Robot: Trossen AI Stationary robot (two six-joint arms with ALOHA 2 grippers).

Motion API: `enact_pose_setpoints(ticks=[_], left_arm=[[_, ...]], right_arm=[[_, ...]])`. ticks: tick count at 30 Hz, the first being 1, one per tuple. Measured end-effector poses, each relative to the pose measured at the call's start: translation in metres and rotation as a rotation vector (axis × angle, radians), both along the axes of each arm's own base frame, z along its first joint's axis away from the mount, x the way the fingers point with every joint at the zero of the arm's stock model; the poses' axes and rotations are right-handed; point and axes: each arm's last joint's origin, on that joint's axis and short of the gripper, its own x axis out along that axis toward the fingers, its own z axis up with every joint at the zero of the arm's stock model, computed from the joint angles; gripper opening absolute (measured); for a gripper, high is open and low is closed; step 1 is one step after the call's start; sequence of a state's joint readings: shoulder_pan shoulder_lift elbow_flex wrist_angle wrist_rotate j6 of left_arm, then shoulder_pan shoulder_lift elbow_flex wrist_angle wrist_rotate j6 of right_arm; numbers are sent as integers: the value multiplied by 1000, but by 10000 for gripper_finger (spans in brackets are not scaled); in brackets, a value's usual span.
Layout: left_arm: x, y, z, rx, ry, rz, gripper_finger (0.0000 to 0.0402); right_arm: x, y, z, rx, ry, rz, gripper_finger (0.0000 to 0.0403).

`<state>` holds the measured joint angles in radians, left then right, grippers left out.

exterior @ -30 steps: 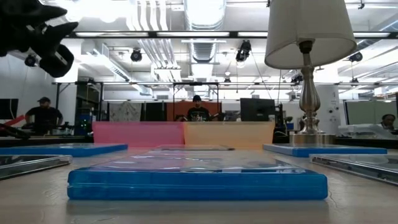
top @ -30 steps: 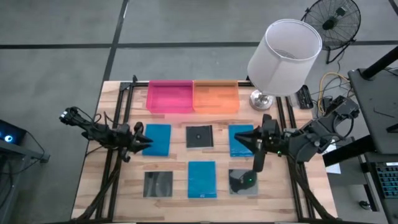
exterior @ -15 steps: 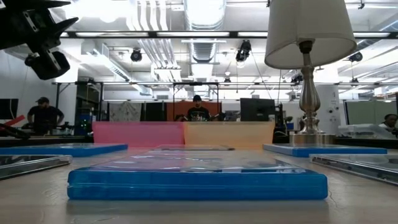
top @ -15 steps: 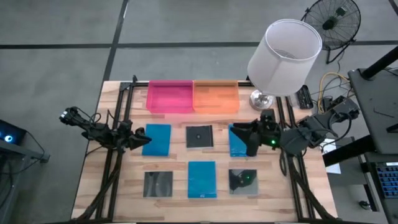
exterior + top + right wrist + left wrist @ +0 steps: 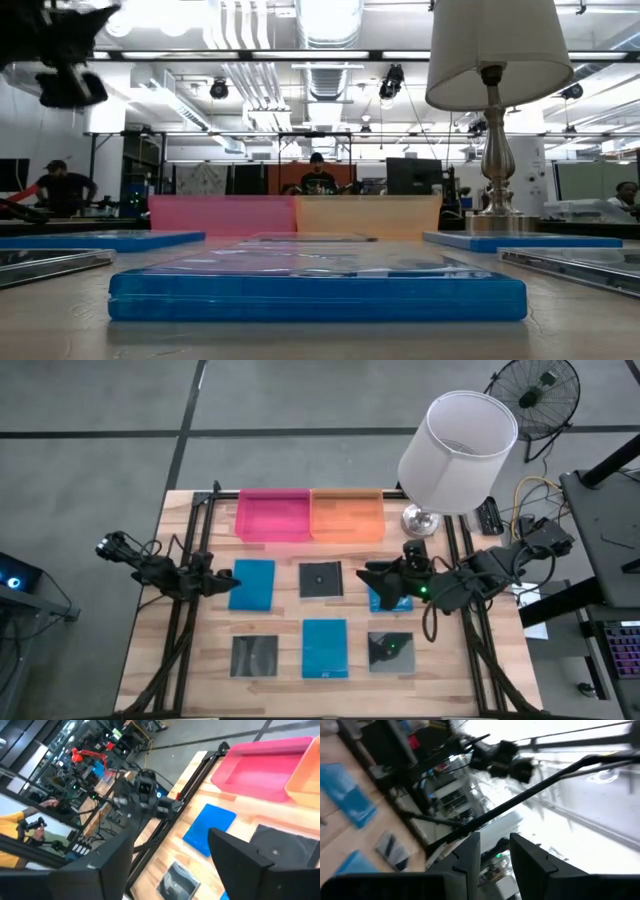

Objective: Pick & place jewel cases by type
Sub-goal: Put the bottom blue CD case into the orange bin

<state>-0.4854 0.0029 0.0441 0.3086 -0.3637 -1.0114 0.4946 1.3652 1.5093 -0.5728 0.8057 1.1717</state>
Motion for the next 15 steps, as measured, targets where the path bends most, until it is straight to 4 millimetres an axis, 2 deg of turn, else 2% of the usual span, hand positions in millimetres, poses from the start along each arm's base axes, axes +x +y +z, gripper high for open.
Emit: enact_pose_setpoints(ticks=[8,15], left_arm=[[-14,7,47,60,-144,41,99],[-19,9,93,176,-207,83,174]], right_arm=[[0,1,0,7,8,32,319],[3,4,-3,-31,36,72,361]])
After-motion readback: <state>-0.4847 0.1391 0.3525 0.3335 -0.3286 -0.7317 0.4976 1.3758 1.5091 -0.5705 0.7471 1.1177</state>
